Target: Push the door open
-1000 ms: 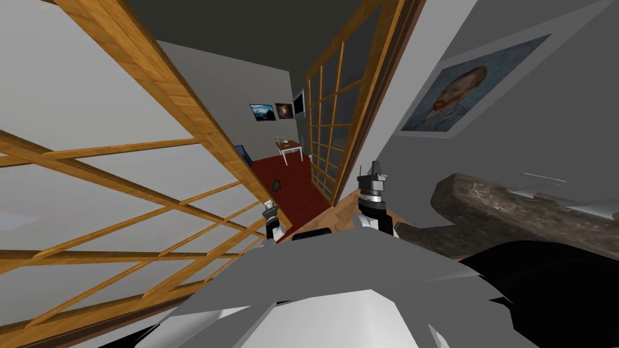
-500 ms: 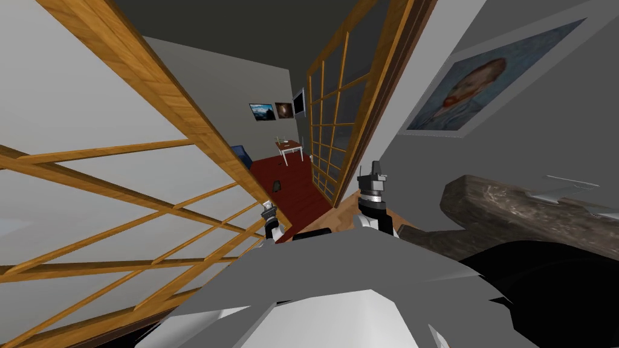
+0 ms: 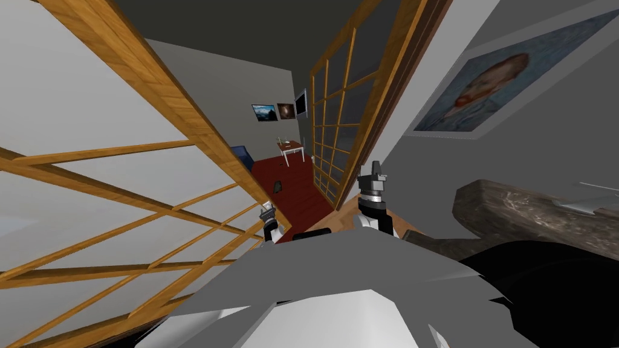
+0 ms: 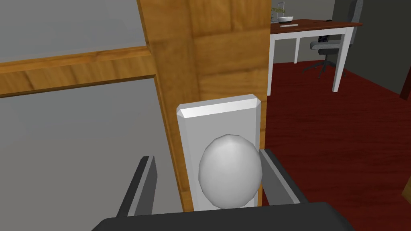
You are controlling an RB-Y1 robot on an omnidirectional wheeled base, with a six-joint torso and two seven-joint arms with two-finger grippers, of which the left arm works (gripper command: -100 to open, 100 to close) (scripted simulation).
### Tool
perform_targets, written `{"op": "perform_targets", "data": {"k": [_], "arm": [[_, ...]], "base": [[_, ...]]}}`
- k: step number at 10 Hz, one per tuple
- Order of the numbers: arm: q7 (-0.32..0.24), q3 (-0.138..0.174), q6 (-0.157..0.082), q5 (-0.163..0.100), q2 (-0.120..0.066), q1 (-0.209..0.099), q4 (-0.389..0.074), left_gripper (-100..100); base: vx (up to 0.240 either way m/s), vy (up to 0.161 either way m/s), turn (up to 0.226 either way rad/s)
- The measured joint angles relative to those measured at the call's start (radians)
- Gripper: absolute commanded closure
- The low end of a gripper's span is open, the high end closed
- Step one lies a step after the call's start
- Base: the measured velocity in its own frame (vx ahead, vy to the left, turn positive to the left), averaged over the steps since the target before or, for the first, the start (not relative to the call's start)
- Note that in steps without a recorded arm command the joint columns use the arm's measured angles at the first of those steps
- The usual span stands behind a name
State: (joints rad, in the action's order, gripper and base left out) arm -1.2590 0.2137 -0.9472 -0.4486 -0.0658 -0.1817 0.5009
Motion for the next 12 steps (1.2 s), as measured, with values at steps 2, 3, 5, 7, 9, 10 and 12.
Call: {"op": "perform_targets", "data": {"k": [2,3,5,7,9,10,12], "arm": [[0.007,-0.002,0.008,-0.001,0.003,0.012,0.038,100],[0.010,-0.003,0.012,-0.006,0.004,0.019,0.052,100],[0.017,-0.003,0.010,-0.020,0.003,0.017,0.044,100],[0.008,-0.004,0.006,-0.021,-0.007,0.016,0.038,100],[0.011,-0.004,0.011,-0.021,-0.005,0.025,0.052,100],[0.030,-0.003,0.046,-0.022,0.007,0.060,0.126,100],[0.025,-0.004,0.028,-0.021,0.003,0.035,0.080,100]], "base": [[0.015,0.001,-0.006],[0.060,0.008,0.026],[0.036,0.003,0.016],[0.006,0.007,0.005],[0.001,-0.001,-0.009],[0.000,0.000,0.000],[0.045,0.009,0.037]]}}
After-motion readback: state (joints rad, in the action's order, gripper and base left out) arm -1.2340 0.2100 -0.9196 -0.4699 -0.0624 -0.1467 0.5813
